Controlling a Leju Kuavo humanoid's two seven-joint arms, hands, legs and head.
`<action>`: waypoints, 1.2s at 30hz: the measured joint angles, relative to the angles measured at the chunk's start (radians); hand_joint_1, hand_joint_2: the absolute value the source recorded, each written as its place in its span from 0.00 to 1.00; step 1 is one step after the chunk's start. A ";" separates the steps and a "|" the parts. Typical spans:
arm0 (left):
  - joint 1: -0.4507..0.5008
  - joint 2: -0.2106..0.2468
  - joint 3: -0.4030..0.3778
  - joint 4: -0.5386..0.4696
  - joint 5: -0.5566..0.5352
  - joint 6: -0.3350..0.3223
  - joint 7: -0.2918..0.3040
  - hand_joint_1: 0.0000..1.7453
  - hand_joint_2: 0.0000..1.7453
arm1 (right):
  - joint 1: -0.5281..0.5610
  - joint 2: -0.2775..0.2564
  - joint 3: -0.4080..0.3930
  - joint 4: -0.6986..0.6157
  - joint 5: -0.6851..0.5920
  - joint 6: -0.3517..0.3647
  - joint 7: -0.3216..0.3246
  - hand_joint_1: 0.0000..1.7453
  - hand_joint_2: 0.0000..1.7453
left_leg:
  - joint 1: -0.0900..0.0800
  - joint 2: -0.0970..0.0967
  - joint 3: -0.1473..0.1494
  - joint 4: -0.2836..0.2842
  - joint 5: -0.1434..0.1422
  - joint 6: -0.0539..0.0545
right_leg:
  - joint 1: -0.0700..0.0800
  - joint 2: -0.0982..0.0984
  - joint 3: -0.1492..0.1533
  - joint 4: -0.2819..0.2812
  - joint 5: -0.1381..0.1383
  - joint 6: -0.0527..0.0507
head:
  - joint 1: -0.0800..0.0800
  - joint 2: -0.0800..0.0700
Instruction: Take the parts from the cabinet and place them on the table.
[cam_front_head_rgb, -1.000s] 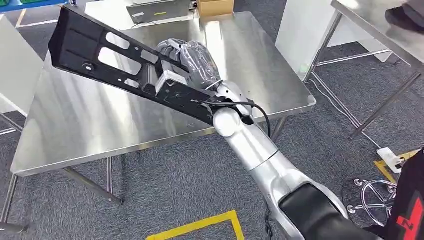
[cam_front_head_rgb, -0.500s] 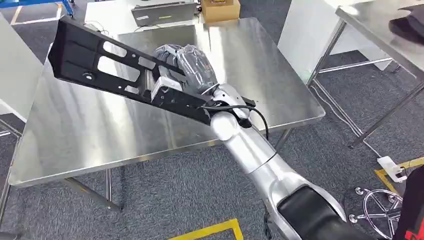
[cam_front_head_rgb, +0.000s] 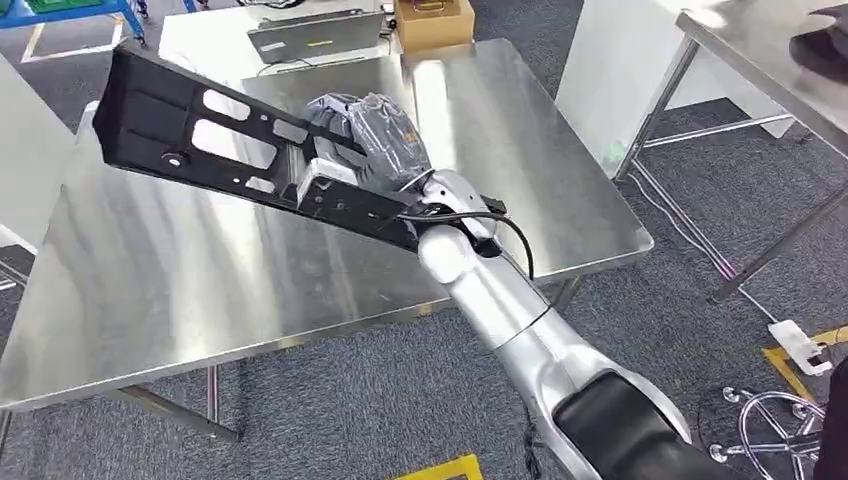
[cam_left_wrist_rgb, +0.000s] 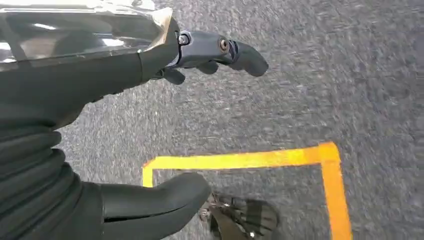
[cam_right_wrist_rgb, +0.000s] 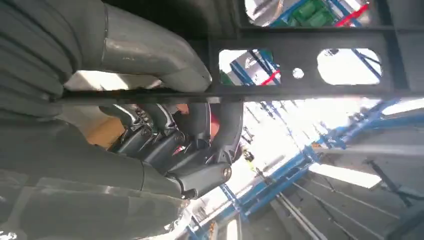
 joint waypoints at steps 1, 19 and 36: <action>0.000 0.000 0.000 0.000 -0.002 -0.001 0.000 0.00 1.00 | -0.002 0.003 0.000 0.002 0.000 0.000 0.000 1.00 1.00 | 0.002 0.000 -0.051 0.079 -0.019 -0.007 | 0.001 0.000 0.005 0.000 -0.005 -0.007 | 0.001 0.000; 0.001 0.001 0.000 0.000 -0.018 0.006 0.015 0.00 1.00 | -0.024 0.008 0.037 0.110 0.231 -0.085 -0.007 1.00 1.00 | -0.020 -0.009 -0.048 -0.107 0.103 0.027 | 0.021 0.004 0.107 -0.024 -0.066 0.029 | 0.003 0.000; 0.001 0.002 0.000 0.000 -0.045 -0.008 0.037 0.00 1.00 | -0.144 0.031 0.209 0.624 0.765 -0.308 0.130 1.00 1.00 | -0.026 -0.007 -0.051 -0.107 0.104 0.041 | 0.017 0.000 0.115 -0.045 -0.075 0.031 | 0.003 0.000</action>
